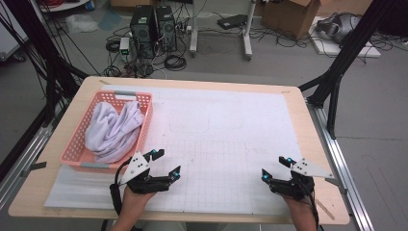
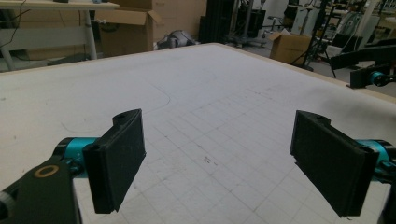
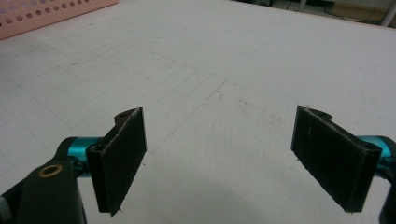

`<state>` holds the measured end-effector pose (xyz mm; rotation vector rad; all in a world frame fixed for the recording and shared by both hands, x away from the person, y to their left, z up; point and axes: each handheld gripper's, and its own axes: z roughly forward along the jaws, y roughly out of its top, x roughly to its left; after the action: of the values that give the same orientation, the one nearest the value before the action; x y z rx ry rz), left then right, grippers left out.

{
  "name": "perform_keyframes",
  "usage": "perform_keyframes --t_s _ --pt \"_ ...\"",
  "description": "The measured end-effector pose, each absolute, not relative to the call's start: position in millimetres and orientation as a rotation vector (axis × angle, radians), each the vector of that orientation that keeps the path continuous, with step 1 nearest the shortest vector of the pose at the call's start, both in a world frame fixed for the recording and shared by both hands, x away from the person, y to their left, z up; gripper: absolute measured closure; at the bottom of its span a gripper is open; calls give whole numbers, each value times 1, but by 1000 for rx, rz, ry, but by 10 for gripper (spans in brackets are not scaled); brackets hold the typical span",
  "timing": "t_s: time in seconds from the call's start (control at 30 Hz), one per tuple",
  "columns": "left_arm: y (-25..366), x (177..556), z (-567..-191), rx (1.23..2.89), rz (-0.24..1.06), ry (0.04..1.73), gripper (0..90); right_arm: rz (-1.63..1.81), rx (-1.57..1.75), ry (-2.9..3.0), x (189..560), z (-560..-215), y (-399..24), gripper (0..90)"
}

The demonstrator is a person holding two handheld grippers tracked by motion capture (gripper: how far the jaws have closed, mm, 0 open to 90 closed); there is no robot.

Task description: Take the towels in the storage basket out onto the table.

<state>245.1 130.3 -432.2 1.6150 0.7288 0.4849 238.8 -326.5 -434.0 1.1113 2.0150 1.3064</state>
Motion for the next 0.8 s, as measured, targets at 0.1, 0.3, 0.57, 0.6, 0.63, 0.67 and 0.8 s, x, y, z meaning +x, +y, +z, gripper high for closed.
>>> perform_keyframes --t_s 0.1,0.3,0.57,0.6,0.63,0.67,0.8 --pt "130 245 -432 1612 477 729 179 1310 1112 2019 240 -435 -326 171" --pt "129 245 -432 1615 450 734 157 1345 1118 2009 242 -433 -327 170" --pt "127 245 -433 1622 477 725 162 1329 1127 2070 258 -437 -331 171" --pt "126 245 -433 1630 471 719 162 1311 1119 2081 259 -435 -332 171" --pt "126 245 -434 1632 462 719 167 1300 1117 2078 260 -433 -332 171" --pt "126 244 -434 1636 456 716 168 1300 1119 2077 261 -432 -333 171" --pt "128 246 -434 1626 478 706 168 1315 1134 2078 258 -433 -334 171"
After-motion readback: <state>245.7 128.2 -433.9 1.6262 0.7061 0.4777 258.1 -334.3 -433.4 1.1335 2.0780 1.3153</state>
